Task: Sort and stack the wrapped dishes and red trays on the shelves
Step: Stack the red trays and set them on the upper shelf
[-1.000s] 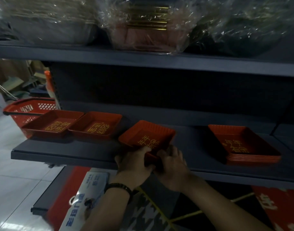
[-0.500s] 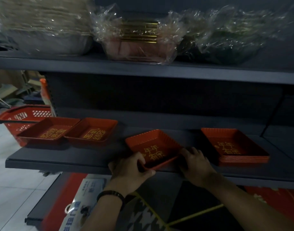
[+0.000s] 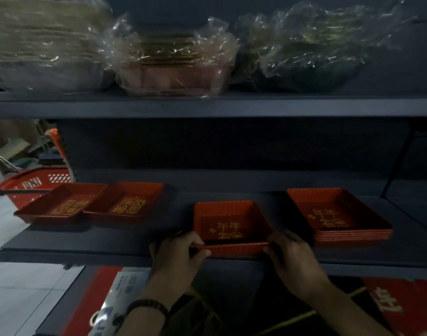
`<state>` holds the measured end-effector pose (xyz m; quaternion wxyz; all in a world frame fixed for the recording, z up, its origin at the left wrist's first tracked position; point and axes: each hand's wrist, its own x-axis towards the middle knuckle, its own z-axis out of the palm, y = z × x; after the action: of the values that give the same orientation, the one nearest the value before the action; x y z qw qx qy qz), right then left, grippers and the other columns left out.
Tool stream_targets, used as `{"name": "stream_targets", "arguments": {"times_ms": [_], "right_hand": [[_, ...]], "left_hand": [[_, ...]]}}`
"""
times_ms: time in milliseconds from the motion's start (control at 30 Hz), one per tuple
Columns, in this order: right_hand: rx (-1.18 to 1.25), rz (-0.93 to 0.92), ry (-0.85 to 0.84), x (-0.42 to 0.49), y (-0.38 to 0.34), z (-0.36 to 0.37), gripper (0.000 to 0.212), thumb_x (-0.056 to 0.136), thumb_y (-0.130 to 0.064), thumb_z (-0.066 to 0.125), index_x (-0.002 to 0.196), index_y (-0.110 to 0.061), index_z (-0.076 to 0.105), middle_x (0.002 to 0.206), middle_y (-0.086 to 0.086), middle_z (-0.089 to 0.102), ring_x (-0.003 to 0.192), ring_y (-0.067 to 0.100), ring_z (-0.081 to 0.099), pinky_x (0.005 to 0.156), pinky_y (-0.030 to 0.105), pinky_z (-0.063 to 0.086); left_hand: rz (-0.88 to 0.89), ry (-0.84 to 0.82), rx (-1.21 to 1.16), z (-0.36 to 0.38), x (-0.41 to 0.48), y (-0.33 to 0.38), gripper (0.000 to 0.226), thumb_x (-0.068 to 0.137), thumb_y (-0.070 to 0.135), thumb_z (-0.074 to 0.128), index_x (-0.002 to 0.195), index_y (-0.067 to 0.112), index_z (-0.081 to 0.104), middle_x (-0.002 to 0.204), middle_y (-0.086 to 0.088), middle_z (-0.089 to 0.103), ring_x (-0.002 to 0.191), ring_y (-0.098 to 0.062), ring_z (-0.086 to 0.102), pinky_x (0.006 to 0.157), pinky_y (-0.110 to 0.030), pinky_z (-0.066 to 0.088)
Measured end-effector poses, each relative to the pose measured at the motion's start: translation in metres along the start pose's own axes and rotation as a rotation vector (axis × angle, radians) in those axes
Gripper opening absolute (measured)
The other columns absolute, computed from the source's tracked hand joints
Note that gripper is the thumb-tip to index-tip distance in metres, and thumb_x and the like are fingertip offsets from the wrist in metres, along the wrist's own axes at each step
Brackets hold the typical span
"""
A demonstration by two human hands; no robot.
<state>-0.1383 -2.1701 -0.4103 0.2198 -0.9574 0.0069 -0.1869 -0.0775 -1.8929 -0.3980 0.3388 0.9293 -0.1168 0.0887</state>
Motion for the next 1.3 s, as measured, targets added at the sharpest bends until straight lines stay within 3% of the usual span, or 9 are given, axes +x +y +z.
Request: {"name": "stream_targets", "arguments": {"times_ms": [200, 333, 700, 767, 833, 933, 1000, 1067, 1300], "right_hand": [[0.107, -0.046, 0.113, -0.003, 0.014, -0.029, 0.014, 0.099, -0.019, 0.070, 0.104, -0.031, 0.066, 0.100, -0.017, 0.055, 0.083, 0.001, 0.057, 0.071, 0.005, 0.039], [0.210, -0.045, 0.214, -0.008, 0.016, -0.056, 0.019, 0.101, -0.017, 0.066, 0.111, -0.034, 0.067, 0.104, -0.021, 0.053, 0.093, -0.006, 0.056, 0.078, 0.002, 0.041], [0.303, 0.074, 0.490, -0.017, 0.084, -0.140, 0.029, 0.100, -0.009, 0.066, 0.121, -0.029, 0.068, 0.117, -0.014, 0.063, 0.105, -0.006, 0.059, 0.089, 0.002, 0.041], [0.352, 0.136, 0.518, -0.022, 0.099, -0.149, 0.031, 0.102, -0.011, 0.065, 0.125, -0.032, 0.067, 0.117, -0.015, 0.067, 0.106, -0.003, 0.062, 0.093, 0.015, 0.051], [0.430, 0.211, 0.531, -0.027, 0.111, -0.155, 0.031, 0.103, -0.014, 0.063, 0.125, -0.036, 0.066, 0.114, -0.017, 0.069, 0.104, -0.001, 0.067, 0.088, 0.030, 0.059], [0.497, 0.293, 0.576, -0.031, 0.123, -0.160, 0.028, 0.104, -0.013, 0.062, 0.124, -0.033, 0.067, 0.105, -0.021, 0.069, 0.095, -0.013, 0.064, 0.077, 0.026, 0.061], [0.541, 0.337, 0.572, -0.030, 0.129, -0.162, 0.029, 0.107, -0.013, 0.057, 0.127, -0.032, 0.066, 0.105, -0.021, 0.069, 0.092, -0.016, 0.064, 0.070, 0.013, 0.056], [0.544, 0.360, 0.530, -0.027, 0.135, -0.161, 0.037, 0.107, -0.009, 0.051, 0.135, -0.029, 0.063, 0.111, -0.020, 0.068, 0.097, -0.008, 0.066, 0.078, 0.009, 0.049], [0.512, 0.368, 0.357, -0.021, 0.145, -0.147, 0.044, 0.101, -0.008, 0.052, 0.132, -0.039, 0.060, 0.118, -0.017, 0.067, 0.114, 0.010, 0.064, 0.096, 0.028, 0.049]], "left_hand": [[0.133, 0.111, -0.050, 0.007, -0.007, 0.022, 0.021, 0.084, 0.048, 0.083, 0.093, 0.048, 0.064, 0.104, 0.032, 0.066, 0.098, 0.002, 0.063, 0.098, -0.053, 0.048], [0.175, 0.219, -0.132, 0.006, -0.013, 0.056, 0.016, 0.082, 0.056, 0.077, 0.085, 0.043, 0.067, 0.099, 0.029, 0.069, 0.095, 0.004, 0.065, 0.090, -0.046, 0.055], [0.308, 0.164, -0.256, 0.050, 0.001, 0.178, 0.013, 0.086, 0.047, 0.078, 0.090, 0.040, 0.068, 0.098, 0.024, 0.067, 0.099, 0.005, 0.064, 0.087, -0.033, 0.057], [0.346, 0.168, -0.242, 0.064, 0.006, 0.194, 0.013, 0.087, 0.050, 0.077, 0.090, 0.041, 0.067, 0.096, 0.025, 0.066, 0.097, 0.003, 0.064, 0.088, -0.040, 0.056], [0.377, 0.196, -0.164, 0.081, 0.008, 0.207, 0.016, 0.086, 0.055, 0.075, 0.088, 0.044, 0.064, 0.092, 0.027, 0.065, 0.095, 0.001, 0.060, 0.091, -0.043, 0.047], [0.382, 0.212, -0.080, 0.104, 0.012, 0.222, 0.018, 0.088, 0.055, 0.075, 0.090, 0.045, 0.061, 0.093, 0.026, 0.064, 0.098, -0.006, 0.058, 0.091, -0.037, 0.033], [0.369, 0.198, -0.075, 0.116, 0.014, 0.231, 0.018, 0.089, 0.055, 0.075, 0.092, 0.044, 0.061, 0.096, 0.025, 0.065, 0.101, -0.008, 0.059, 0.093, -0.039, 0.034], [0.362, 0.183, -0.067, 0.125, 0.017, 0.235, 0.018, 0.090, 0.055, 0.074, 0.093, 0.043, 0.061, 0.097, 0.024, 0.065, 0.101, -0.008, 0.059, 0.094, -0.038, 0.034], [0.308, 0.126, -0.055, 0.149, 0.027, 0.222, 0.018, 0.089, 0.052, 0.076, 0.091, 0.043, 0.061, 0.095, 0.024, 0.066, 0.096, -0.004, 0.063, 0.099, -0.043, 0.042]]}}
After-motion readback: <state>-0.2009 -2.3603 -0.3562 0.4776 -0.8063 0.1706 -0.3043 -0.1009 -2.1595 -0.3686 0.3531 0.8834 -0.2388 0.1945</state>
